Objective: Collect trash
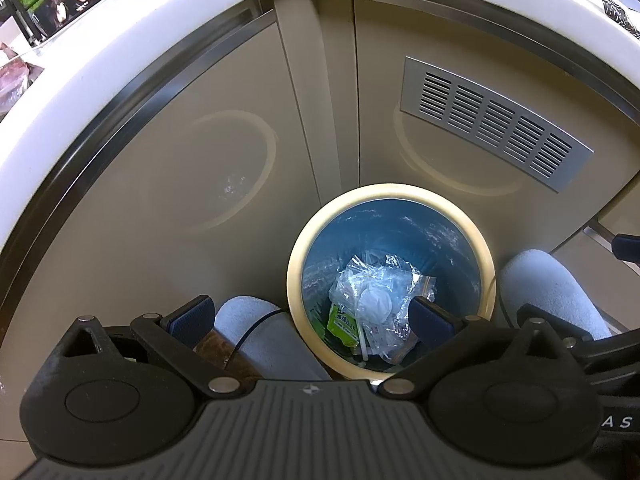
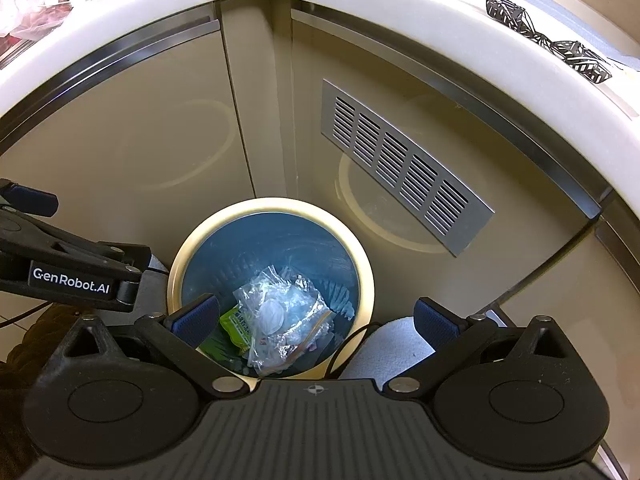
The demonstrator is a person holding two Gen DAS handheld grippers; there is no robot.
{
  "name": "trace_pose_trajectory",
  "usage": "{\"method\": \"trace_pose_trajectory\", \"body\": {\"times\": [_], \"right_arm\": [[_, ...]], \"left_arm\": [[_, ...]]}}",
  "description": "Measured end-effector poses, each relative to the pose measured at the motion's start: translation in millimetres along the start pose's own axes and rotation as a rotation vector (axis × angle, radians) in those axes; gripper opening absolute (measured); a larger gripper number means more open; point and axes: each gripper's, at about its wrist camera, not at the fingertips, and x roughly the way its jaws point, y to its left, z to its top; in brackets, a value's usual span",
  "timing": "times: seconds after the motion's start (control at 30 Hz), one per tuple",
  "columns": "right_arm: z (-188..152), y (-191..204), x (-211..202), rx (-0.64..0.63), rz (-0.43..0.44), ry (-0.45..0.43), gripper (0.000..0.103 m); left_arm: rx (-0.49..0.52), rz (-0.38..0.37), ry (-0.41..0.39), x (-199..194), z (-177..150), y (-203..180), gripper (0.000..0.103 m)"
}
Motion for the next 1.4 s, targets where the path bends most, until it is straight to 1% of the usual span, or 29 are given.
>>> {"method": "trace_pose_trajectory", "body": {"times": [1.4], "right_arm": [[-0.3,-3.3,-0.3,0.001,0.009,-0.005,0.103]], "left_arm": [[0.010,0.005,0.001,0.2,-0.5,-1.4,0.103]]}}
